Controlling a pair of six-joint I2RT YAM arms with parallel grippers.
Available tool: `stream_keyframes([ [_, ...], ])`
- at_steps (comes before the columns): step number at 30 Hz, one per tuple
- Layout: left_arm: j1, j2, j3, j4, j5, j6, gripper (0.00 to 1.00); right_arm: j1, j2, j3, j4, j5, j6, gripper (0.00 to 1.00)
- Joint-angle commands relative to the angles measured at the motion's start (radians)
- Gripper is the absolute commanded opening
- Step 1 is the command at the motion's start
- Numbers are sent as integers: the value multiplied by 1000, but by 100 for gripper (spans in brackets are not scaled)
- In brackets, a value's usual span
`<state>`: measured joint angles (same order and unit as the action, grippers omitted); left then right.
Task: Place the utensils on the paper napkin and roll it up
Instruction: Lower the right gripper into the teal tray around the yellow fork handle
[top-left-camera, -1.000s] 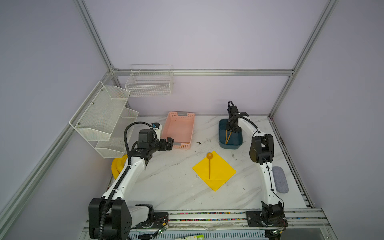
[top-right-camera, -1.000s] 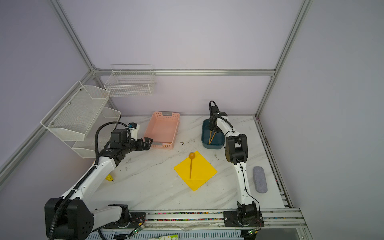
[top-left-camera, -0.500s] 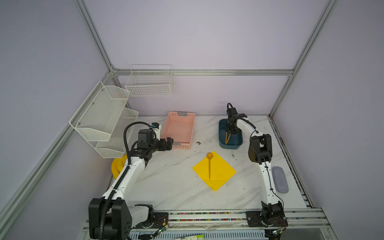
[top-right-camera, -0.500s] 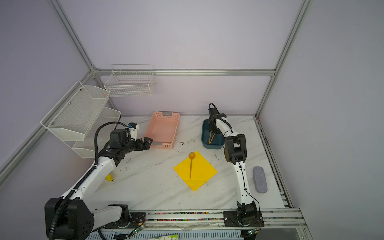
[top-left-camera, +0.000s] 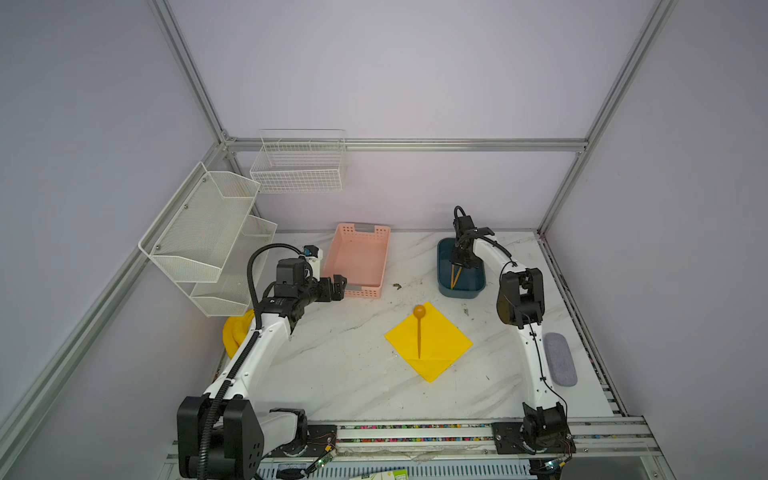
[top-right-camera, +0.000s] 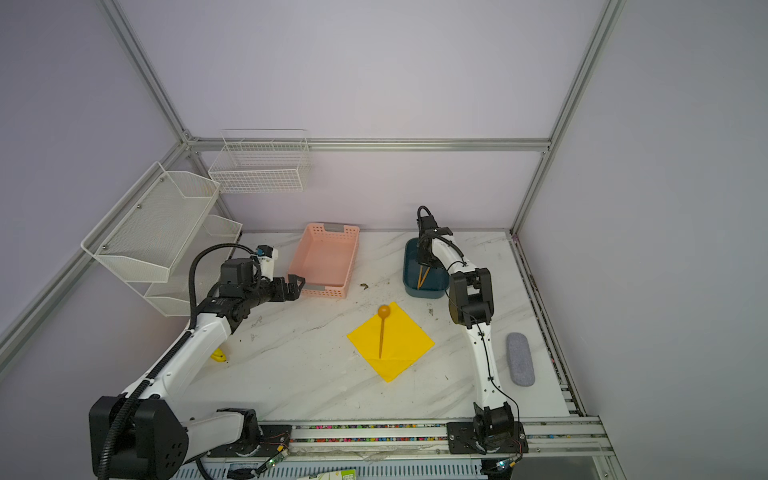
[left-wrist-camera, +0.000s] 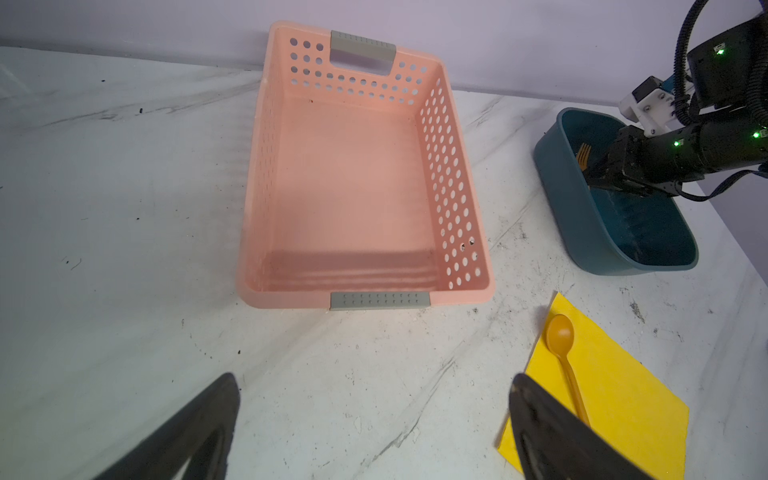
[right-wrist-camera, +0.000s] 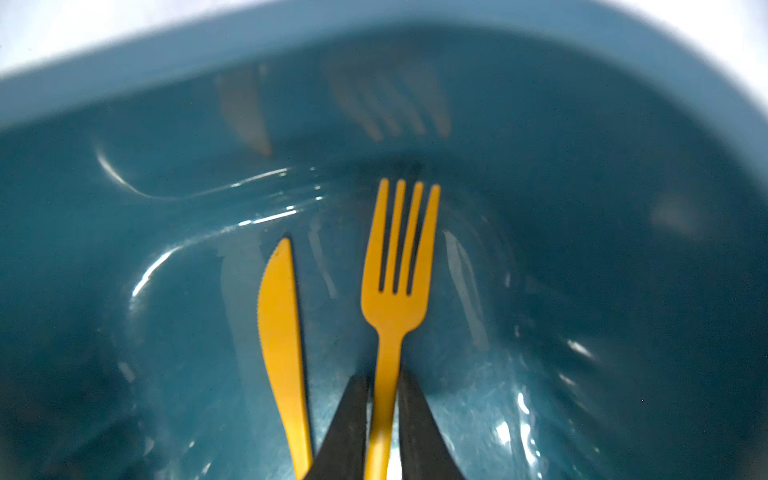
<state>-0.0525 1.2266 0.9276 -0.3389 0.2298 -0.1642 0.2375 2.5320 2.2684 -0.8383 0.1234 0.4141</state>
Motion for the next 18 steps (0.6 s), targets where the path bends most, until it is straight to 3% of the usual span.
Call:
stream_keyframes([
  [1,10,-16,41,9,-2,14,100,-1,9,-31,-9,6,-3,18],
  [18,10,-41,33,15,-17,15,100,0,-17,-31,-7,10,0,13],
])
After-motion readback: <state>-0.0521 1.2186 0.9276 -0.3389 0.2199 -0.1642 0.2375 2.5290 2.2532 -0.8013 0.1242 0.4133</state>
